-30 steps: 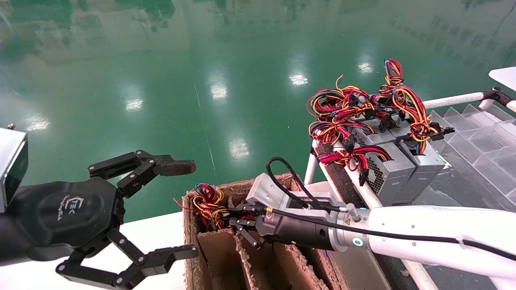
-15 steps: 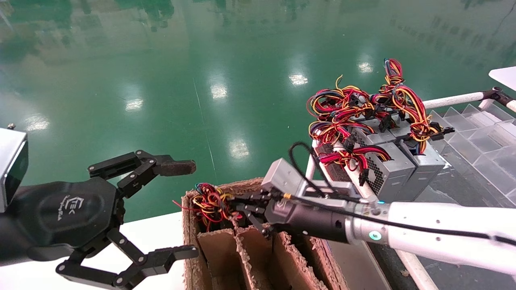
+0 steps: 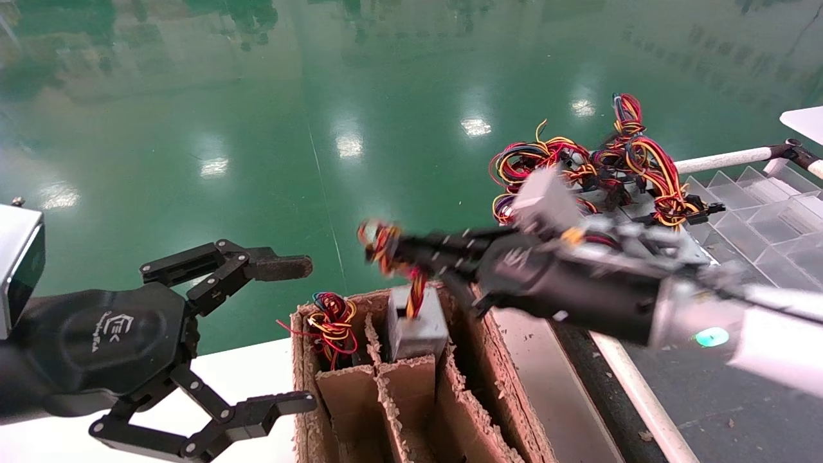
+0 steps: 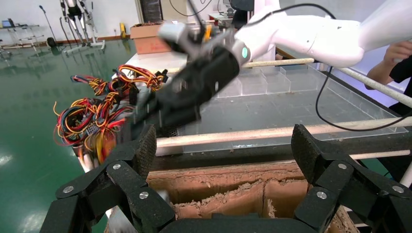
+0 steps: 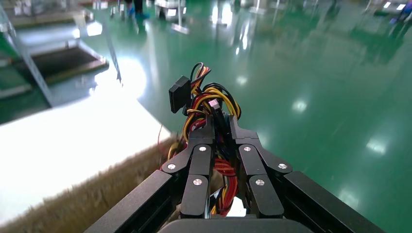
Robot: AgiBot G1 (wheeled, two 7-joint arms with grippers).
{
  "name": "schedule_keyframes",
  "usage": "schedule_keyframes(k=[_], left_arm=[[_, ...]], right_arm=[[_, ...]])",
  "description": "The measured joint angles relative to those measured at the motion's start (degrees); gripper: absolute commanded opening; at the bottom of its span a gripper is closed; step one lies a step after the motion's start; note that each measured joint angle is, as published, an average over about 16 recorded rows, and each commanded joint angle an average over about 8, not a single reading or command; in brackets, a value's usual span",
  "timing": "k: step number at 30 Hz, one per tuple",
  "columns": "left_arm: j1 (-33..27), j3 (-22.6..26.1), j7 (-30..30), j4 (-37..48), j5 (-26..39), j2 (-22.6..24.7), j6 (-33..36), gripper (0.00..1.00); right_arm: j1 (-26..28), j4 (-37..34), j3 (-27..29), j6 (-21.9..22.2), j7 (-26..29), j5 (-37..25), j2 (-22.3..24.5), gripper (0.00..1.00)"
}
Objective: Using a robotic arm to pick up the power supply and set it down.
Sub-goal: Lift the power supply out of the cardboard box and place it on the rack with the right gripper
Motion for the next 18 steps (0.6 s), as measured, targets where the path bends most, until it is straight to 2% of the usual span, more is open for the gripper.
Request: schedule_keyframes(k=[9,18], left_arm=[[0.0,0.0,0.0,0.0,0.0,0.0,0.0,1.0],[0.0,0.01,0.0,0.0,0.0,0.0,0.0,1.0]], right_arm=[[0.41,-2.84,9.05,-3.12,-1.87,11.96,5.7,0.0],[3.24,-11.04,16.62,-7.84,-5.66,20.12,10.9,0.0]])
